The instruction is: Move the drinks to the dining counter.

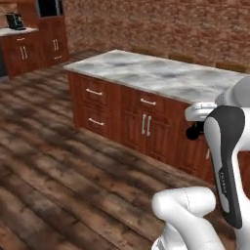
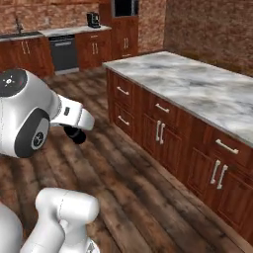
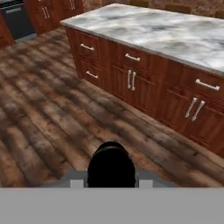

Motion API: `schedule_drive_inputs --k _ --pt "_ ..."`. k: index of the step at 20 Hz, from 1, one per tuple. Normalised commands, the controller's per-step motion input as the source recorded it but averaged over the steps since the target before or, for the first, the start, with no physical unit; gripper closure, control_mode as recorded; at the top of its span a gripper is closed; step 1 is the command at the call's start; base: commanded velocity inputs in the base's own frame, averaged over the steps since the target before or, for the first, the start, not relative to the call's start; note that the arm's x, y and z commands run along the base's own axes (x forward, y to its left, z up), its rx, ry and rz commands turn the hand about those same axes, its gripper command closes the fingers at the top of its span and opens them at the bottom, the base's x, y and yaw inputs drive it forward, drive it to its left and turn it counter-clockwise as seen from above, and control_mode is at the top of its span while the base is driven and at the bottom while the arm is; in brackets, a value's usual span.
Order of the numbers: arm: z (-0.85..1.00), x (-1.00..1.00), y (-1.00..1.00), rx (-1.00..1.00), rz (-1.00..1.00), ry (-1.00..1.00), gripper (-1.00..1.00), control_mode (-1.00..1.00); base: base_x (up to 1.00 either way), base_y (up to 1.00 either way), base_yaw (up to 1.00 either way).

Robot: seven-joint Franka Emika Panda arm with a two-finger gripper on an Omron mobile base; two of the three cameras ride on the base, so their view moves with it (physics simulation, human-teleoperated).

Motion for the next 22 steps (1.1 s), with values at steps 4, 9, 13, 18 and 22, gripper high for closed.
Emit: schedule_drive_inputs --k 4,9,13,18,22 --pt "0.00 0.00 0.00 0.00 0.00 0.00 1.00 1.00 0.08 0.00 -0.93" --pt "0.00 0.00 0.00 0.00 0.00 0.00 1.00 1.00 0.78 0.05 -0.59" --pt "0.00 0.00 0.00 0.00 0.00 0.00 1.00 1.00 1.00 0.00 -0.10" --pt "0.00 0.00 0.00 0.00 0.00 0.00 1.00 1.00 1.00 -0.01 -0.02" --pt "0.00 0.00 0.00 0.00 0.00 0.00 1.00 1.00 1.00 -0.01 -0.04"
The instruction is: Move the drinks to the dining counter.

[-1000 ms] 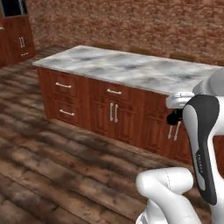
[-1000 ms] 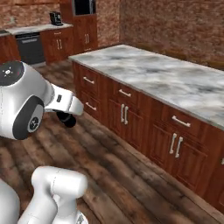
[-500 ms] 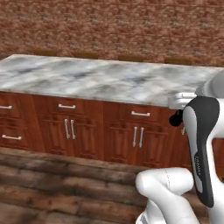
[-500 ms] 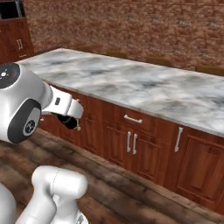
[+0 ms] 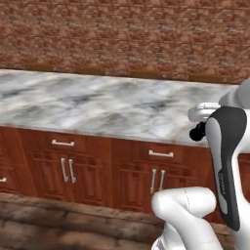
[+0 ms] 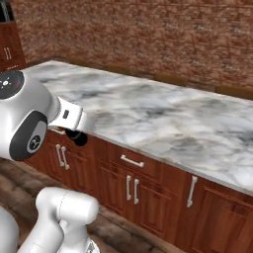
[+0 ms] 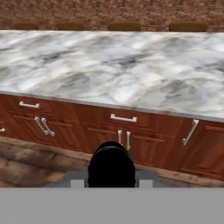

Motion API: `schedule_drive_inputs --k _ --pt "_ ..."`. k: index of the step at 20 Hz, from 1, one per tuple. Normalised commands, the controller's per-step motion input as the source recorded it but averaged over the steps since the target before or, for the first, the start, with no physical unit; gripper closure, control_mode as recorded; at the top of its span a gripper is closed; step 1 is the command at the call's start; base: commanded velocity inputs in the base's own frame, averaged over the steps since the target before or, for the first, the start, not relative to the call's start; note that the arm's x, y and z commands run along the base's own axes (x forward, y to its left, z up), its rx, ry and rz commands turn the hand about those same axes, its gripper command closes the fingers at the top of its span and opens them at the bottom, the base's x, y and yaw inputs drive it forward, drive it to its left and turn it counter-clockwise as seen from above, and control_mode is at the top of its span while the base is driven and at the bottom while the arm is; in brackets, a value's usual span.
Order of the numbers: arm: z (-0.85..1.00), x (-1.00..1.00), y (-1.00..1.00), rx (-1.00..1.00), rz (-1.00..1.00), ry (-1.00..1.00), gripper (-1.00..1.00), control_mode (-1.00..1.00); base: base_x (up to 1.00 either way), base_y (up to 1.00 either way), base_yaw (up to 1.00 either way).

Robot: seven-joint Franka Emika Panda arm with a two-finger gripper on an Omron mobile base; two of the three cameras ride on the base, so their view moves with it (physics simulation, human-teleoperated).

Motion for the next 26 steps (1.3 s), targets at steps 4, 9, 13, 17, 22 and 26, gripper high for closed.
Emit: schedule_drive_inputs --k 4,9,13,17,22,26 --pt "0.00 0.00 0.00 0.00 0.00 0.00 1.00 1.00 1.00 0.00 -0.13" --pt "0.00 0.00 0.00 0.00 0.00 0.00 1.00 1.00 1.00 0.00 -0.42" --pt "0.00 0.00 0.00 0.00 0.00 0.00 1.00 1.00 1.00 0.05 -0.60" --pt "0.00 0.00 0.00 0.00 0.00 0.00 1.00 1.00 1.00 0.03 -0.18" --pt "0.00 0.00 0.00 0.00 0.00 0.00 1.00 1.00 1.00 0.15 -0.06" --pt "0.00 0.00 0.00 0.00 0.00 0.00 1.00 1.00 1.00 0.01 0.00"
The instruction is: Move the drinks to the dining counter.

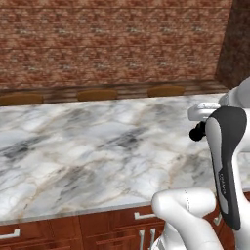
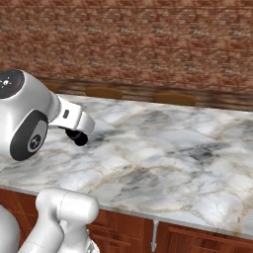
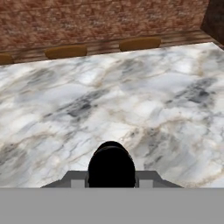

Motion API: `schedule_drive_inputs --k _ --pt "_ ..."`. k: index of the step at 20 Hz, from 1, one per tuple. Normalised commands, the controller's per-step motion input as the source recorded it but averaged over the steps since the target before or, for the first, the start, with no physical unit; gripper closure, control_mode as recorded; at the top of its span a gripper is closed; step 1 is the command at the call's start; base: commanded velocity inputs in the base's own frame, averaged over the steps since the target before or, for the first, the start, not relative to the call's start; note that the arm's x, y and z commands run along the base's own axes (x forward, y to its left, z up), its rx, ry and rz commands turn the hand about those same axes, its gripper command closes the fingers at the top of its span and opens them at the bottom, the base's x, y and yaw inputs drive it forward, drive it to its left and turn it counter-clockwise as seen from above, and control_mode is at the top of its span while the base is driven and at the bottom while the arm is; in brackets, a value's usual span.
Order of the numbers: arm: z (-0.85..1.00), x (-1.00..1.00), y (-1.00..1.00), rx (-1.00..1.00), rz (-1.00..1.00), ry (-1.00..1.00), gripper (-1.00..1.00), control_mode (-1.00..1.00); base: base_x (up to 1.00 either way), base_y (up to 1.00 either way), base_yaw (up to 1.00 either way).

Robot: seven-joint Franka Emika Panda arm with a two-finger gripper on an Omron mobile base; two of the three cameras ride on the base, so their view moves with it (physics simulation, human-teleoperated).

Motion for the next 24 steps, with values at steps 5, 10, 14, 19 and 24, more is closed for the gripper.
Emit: schedule_drive_inputs --k 5,10,14,19,24 --pt "-0.14 0.40 0.02 0.00 0.00 0.08 1.00 -1.00 0.60 0.02 0.00" --pt "-0.06 0.96 0.09 -0.01 -0.05 0.09 1.00 -1.00 0.00 0.00 0.00" --pt "-0.03 0.83 0.02 -0.01 -0.03 0.03 1.00 -1.00 0.00 0.00 0.00" --pt "-0.07 0.59 0.00 0.00 0.00 0.01 1.00 -1.00 0.00 0.00 0.00" --pt "-0.27 0.54 0.00 0.01 0.00 0.10 1.00 -1.00 0.00 0.00 0.00"
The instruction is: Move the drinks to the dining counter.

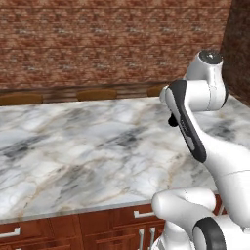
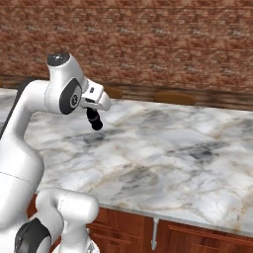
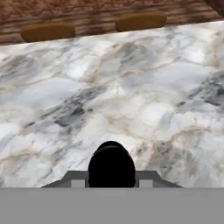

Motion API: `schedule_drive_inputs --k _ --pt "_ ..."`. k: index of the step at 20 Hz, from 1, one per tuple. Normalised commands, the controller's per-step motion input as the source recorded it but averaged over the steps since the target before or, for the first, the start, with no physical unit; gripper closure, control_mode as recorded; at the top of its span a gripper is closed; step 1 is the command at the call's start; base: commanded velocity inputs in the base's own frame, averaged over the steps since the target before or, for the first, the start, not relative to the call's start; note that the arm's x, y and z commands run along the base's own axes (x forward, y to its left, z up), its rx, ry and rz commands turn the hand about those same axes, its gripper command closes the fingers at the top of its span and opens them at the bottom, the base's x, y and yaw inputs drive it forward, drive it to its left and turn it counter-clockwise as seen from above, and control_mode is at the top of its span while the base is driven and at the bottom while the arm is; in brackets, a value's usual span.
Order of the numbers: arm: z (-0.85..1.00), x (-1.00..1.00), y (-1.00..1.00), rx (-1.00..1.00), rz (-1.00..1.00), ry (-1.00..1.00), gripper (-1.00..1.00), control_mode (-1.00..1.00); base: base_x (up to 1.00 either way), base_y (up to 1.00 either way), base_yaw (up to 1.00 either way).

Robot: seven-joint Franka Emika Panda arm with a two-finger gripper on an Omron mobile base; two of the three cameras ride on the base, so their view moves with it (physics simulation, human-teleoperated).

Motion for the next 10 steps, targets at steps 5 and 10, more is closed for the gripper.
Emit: schedule_drive_inputs --k 5,10 --pt "-0.49 0.27 0.00 -0.01 0.00 0.22 1.00 -1.00 0.00 0.00 0.00" --pt "-0.27 0.09 0.00 0.00 0.00 0.10 1.00 -1.00 0.00 0.00 0.00"
